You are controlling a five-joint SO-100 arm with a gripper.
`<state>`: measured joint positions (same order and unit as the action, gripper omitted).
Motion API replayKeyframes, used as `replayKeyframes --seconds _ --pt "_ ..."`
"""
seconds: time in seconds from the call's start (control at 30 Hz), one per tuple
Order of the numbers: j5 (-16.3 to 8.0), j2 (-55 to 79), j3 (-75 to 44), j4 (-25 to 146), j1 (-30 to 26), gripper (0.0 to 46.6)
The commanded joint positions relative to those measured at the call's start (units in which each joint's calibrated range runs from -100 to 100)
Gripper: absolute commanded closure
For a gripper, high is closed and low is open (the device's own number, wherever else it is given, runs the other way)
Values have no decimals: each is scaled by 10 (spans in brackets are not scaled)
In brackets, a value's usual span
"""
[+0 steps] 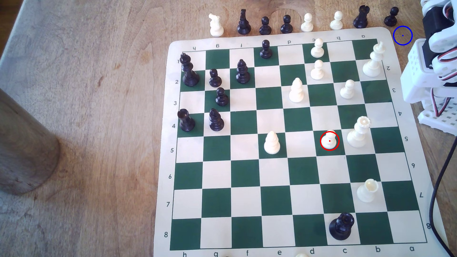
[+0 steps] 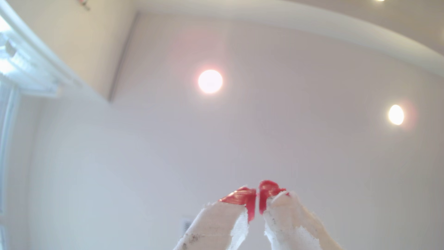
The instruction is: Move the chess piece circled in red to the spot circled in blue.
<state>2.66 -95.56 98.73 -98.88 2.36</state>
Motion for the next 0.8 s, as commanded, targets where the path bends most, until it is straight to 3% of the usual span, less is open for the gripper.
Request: replayKeyframes --seconds 0.0,0.3,0.4,0.77 --pt "2 -2 10 0 3 464" --pt "2 -2 -154 406 -10 464" --pt "-2 -2 -260 669 4 464" --pt "-2 -2 -449 1194 80 464"
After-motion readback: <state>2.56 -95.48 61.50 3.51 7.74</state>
